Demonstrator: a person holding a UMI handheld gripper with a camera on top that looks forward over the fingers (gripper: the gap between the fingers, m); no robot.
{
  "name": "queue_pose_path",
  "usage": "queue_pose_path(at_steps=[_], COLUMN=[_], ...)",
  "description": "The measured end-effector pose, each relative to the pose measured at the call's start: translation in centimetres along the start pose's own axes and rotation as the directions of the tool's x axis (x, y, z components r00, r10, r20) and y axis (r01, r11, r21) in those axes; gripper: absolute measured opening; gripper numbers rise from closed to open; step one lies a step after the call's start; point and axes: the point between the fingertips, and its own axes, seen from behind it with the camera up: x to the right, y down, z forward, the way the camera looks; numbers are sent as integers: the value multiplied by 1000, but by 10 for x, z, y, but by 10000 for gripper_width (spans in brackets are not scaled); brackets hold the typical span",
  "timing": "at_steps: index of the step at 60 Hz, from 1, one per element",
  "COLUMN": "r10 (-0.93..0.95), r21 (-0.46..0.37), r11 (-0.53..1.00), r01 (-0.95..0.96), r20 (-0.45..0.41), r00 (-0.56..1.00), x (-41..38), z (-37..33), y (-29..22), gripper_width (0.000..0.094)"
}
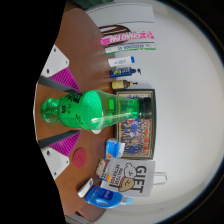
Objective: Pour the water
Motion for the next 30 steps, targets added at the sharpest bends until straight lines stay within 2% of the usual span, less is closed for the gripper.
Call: queue_pose_path(at_steps=[2, 5, 8, 15, 22, 30], r10=[-8, -14, -13, -15, -22, 34], r21=[12, 25, 49, 76, 90, 112], r11=[1000, 1000, 999, 997, 996, 993], r01=[8, 14, 14, 18, 27, -32], r20=[-4, -11, -17, -39, -62, -16], r00=[1000, 1000, 1000, 999, 998, 999], x=[-1, -3, -3, 1, 1, -29], z=[4, 8, 10, 9, 5, 1], y=[1, 2, -1, -3, -10, -41], gripper_width=[683, 539, 522, 372, 330, 328])
